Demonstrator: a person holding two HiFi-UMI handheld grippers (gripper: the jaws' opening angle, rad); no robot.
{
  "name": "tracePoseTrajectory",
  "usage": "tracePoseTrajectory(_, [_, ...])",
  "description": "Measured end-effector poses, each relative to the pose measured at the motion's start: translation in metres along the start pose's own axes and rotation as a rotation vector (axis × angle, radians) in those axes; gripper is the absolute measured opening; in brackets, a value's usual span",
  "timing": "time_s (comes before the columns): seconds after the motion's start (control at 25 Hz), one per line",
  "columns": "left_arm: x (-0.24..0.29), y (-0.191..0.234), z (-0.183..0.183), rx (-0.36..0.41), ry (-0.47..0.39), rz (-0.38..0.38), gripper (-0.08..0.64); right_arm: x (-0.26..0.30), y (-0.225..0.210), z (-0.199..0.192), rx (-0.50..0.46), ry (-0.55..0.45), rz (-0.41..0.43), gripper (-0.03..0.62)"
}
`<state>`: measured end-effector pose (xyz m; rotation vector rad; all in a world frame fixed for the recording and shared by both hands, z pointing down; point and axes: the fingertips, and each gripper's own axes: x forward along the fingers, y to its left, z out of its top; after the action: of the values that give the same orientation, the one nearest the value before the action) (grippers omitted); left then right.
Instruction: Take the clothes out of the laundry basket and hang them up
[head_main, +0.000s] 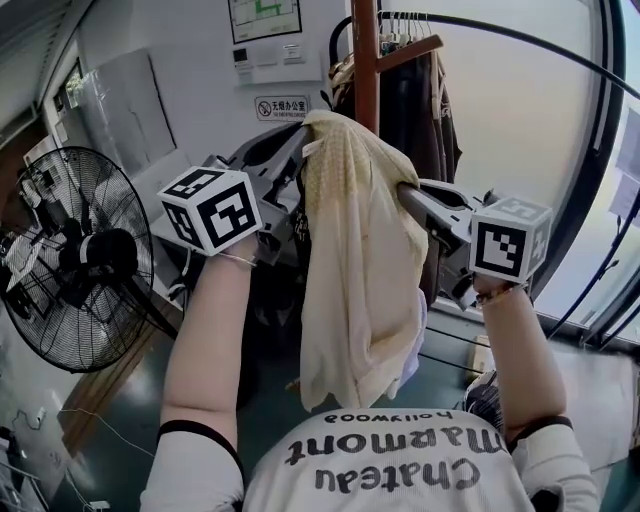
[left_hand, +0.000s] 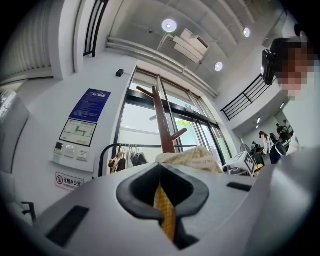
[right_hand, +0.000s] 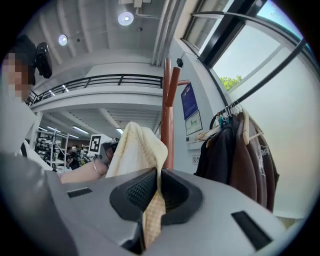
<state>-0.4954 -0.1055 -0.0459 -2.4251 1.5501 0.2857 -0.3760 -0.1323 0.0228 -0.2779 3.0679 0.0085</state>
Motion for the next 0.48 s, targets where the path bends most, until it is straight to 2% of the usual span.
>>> tracePoseTrajectory(0.12, [-0.001,-0.005,-0.017,-0.026,0.007,-0.012,0.014,0.002,0.010,-0.010,0.028,0.007,0.044,0.037])
tracePoseTrajectory(0.24, [-0.005,-0.016,-0.026,-0.046,-0.024,-0.048,0.014,0.003,0.018,-0.021,0.081,-0.009,0.071,0.037])
tracePoseTrajectory(0.36, [-0.008,-0.025,-0.025,-0.030,-0.067,-0.071,0.015,0.005,0.021,-0.029,0.122,-0.033,0.089,0.037])
tracePoseTrajectory(0.48, [-0.012,-0.029,-0.022,-0.016,-0.109,-0.067,0.015,0.006,0.027,-0.035,0.115,-0.050,0.094,0.037])
